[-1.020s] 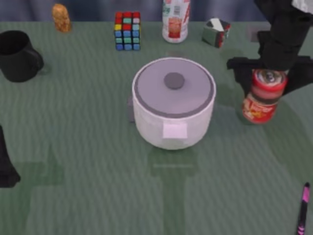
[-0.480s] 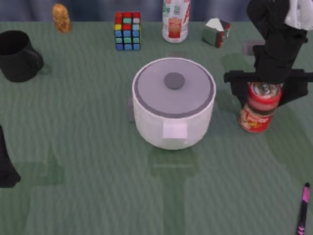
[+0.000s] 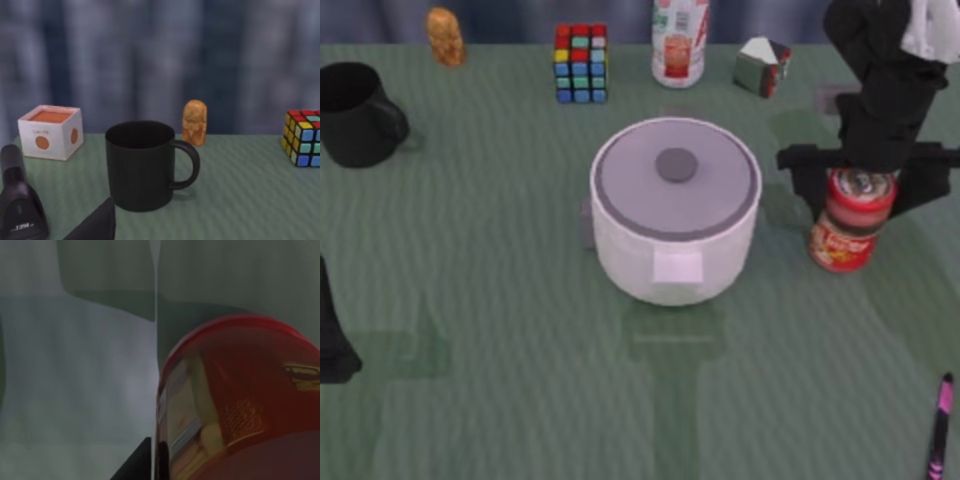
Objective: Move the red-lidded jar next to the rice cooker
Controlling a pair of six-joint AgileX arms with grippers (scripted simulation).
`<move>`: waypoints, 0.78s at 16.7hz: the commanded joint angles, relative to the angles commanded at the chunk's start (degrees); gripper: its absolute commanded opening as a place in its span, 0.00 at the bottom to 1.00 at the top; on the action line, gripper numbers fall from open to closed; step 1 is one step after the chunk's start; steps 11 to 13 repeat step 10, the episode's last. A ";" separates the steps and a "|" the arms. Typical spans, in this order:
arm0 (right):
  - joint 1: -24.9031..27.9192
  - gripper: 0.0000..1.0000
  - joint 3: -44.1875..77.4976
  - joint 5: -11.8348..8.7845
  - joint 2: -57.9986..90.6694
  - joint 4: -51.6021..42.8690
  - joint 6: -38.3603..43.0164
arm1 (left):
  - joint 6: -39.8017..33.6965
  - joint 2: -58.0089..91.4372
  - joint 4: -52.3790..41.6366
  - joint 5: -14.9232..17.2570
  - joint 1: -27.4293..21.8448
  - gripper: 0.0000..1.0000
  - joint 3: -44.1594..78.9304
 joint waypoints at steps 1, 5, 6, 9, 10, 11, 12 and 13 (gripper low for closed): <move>0.00 0.75 0.00 0.00 0.00 0.00 0.00 | 0.00 0.00 0.00 0.00 0.00 1.00 0.00; 0.00 1.00 0.00 0.00 0.00 0.00 0.00 | 0.00 0.00 0.00 0.00 0.00 1.00 0.00; 0.00 1.00 0.00 0.00 0.00 0.00 0.00 | 0.00 0.00 0.00 0.00 0.00 1.00 0.00; 0.00 1.00 0.00 0.00 0.00 0.00 0.00 | 0.00 0.00 0.00 0.00 0.00 1.00 0.00; 0.00 1.00 0.00 0.00 0.00 0.00 0.00 | 0.00 0.00 0.00 0.00 0.00 1.00 0.00; 0.00 1.00 0.00 0.00 0.00 0.00 0.00 | 0.00 0.00 0.00 0.00 0.00 1.00 0.00; 0.00 1.00 0.00 0.00 0.00 0.00 0.00 | 0.00 0.00 0.00 0.00 0.00 1.00 0.00; 0.00 1.00 0.00 0.00 0.00 0.00 0.00 | 0.00 0.00 0.00 0.00 0.00 1.00 0.00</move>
